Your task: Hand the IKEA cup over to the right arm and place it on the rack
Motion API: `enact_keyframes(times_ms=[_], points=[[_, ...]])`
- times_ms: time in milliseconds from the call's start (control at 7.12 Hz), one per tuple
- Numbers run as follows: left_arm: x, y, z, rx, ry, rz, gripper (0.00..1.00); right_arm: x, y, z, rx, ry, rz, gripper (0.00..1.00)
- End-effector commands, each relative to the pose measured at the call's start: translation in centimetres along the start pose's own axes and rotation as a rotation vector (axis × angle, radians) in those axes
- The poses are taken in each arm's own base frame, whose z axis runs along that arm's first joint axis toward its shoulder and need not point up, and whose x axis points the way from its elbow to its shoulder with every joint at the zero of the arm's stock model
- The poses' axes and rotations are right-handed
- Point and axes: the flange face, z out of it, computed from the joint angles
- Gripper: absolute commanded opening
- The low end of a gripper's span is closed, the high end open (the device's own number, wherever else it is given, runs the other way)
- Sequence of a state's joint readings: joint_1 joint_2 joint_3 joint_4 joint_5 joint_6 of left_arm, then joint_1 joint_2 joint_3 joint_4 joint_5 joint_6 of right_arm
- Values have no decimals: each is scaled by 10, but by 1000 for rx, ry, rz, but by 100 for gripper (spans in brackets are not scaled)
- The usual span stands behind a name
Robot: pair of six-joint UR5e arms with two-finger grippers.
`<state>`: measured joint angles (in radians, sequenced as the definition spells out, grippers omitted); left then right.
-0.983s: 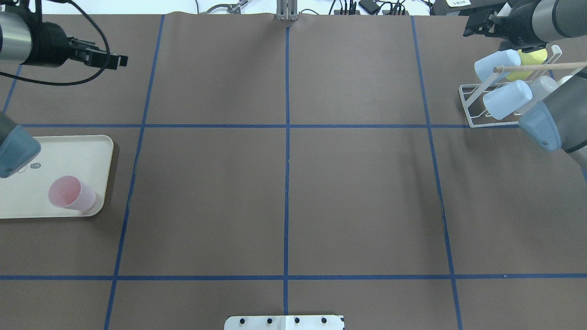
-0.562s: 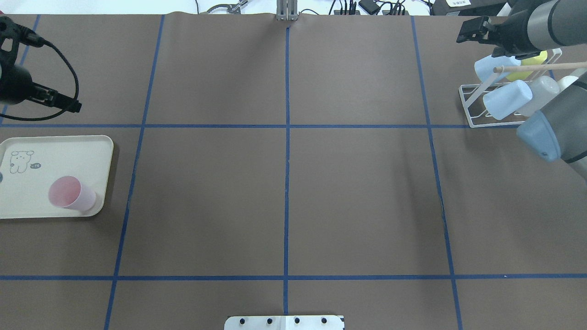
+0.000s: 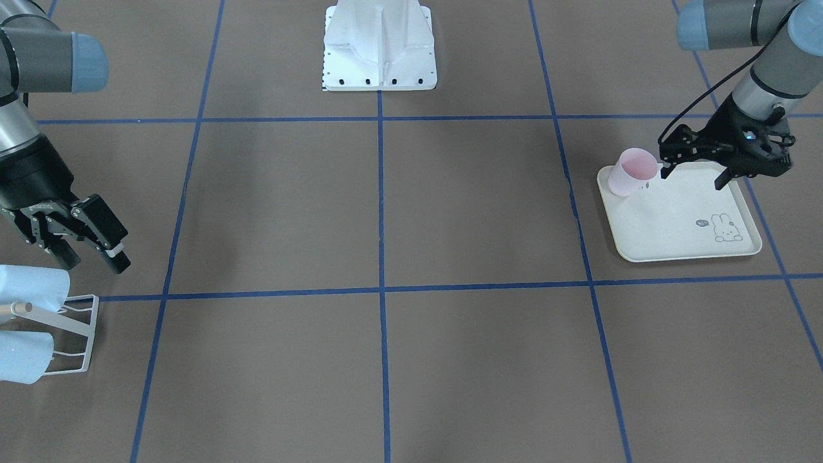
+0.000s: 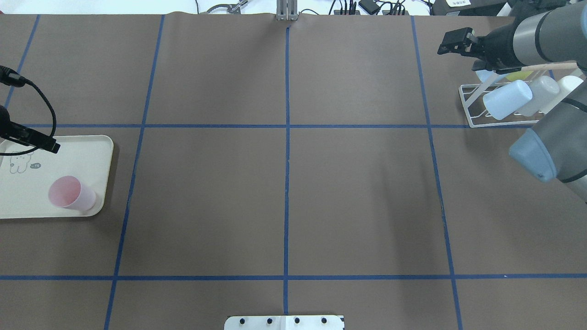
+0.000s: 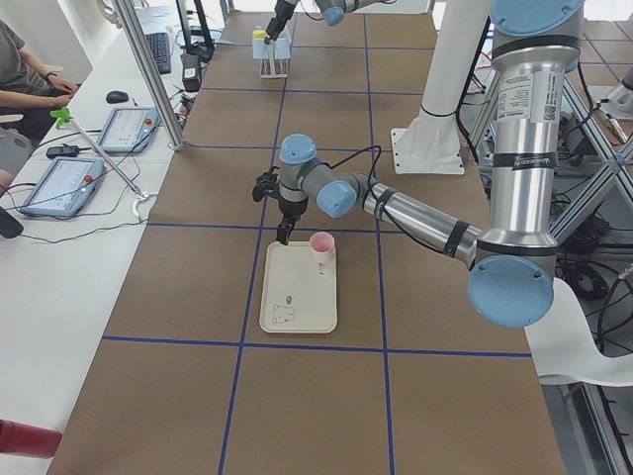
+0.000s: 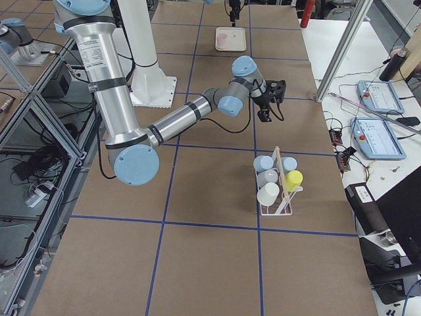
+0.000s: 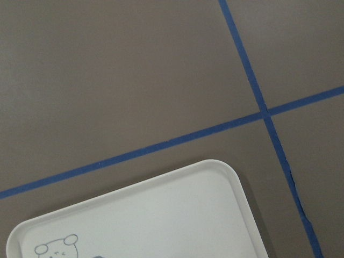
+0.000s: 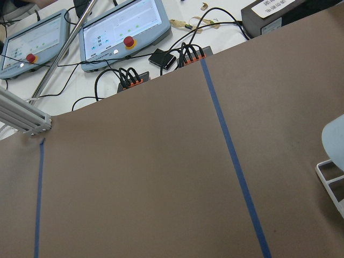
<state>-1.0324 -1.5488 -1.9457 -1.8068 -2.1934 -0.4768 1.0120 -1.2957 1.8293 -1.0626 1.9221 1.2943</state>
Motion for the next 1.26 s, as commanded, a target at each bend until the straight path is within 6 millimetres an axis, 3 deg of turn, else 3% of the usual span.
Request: enact_keyframes(times_ms=[0, 140, 421, 562, 702, 843, 1124], points=[[-2, 31, 38, -146, 77, -20, 96, -6, 11, 1, -12, -8, 9, 100], [7, 38, 65, -198, 78, -5, 96, -7, 14, 0, -15, -11, 9, 100], [11, 45, 88, -242, 66, 4, 91, -8, 15, -2, -15, -15, 17, 100], [12, 46, 87, -242, 66, 4, 63, -9, 15, -2, -15, -17, 17, 100], [11, 46, 89, -245, 65, 6, 21, -8, 15, -2, -15, -15, 17, 100], [10, 44, 94, -249, 64, 12, 0, -6, 16, -3, -16, -14, 18, 100], [18, 37, 87, -230, 68, 17, 0, -6, 17, -5, -11, -16, 17, 100]])
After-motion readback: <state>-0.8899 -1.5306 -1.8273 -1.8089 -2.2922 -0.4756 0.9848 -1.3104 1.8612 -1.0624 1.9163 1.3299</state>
